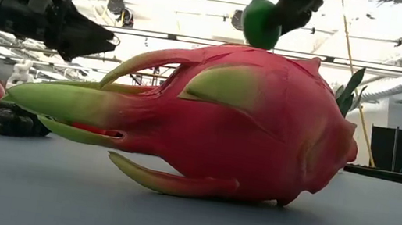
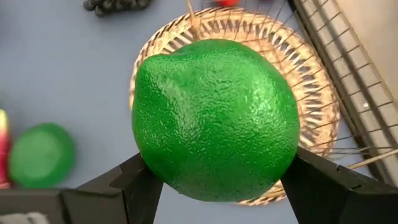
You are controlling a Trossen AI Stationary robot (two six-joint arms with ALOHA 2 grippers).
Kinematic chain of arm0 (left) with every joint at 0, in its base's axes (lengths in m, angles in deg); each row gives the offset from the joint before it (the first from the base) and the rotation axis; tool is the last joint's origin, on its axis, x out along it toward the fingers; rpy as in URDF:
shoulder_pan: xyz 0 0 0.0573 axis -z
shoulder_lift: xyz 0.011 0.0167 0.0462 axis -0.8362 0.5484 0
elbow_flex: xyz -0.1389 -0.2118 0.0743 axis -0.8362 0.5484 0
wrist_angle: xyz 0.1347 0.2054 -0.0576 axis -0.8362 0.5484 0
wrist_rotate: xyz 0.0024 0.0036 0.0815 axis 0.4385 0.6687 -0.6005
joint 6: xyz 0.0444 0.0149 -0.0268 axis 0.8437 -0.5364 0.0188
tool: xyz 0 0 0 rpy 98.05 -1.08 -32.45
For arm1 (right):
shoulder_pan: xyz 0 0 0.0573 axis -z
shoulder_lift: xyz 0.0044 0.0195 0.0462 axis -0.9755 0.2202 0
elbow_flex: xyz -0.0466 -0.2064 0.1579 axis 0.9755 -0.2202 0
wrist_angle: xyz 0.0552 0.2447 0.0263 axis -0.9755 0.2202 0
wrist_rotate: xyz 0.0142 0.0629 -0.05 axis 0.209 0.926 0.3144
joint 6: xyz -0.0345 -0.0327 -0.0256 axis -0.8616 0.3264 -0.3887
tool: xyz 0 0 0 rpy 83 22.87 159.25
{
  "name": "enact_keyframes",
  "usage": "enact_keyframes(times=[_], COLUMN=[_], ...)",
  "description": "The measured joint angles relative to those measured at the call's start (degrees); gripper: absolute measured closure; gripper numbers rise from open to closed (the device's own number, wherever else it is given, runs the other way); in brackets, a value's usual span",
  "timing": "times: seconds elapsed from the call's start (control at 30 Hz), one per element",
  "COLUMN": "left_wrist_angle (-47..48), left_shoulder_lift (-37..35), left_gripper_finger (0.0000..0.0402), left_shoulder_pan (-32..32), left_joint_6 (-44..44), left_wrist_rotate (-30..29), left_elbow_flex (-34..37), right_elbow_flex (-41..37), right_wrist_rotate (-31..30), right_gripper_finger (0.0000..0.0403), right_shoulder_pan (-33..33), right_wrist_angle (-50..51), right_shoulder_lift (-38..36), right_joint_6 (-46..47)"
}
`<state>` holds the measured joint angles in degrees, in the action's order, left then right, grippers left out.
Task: Build produce basket
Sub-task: Put the lime into the gold wire basket
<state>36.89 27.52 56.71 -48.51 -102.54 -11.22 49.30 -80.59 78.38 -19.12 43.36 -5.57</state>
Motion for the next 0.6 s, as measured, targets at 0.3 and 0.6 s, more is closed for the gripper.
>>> enact_keyframes(times=[0.3,0.6], left_wrist_angle=[0.6,1.7], left_shoulder_lift=[0.0,0.0], left_gripper_finger=[0.0176,0.0176], left_shoulder_pan=[-0.1,-1.0], left_joint_6=[-0.4,-2.0], left_wrist_rotate=[-4.2,-4.4], left_elbow_flex=[0.0,0.0], right_elbow_flex=[0.0,0.0], right_wrist_rotate=[2.7,8.5], right_gripper_finger=[0.0132,0.0132], right_shoulder_pan=[2.4,4.5], right_wrist_angle=[-6.1,-12.0], right_shoulder_lift=[5.0,4.8], right_joint_6=[-5.1,-7.1])
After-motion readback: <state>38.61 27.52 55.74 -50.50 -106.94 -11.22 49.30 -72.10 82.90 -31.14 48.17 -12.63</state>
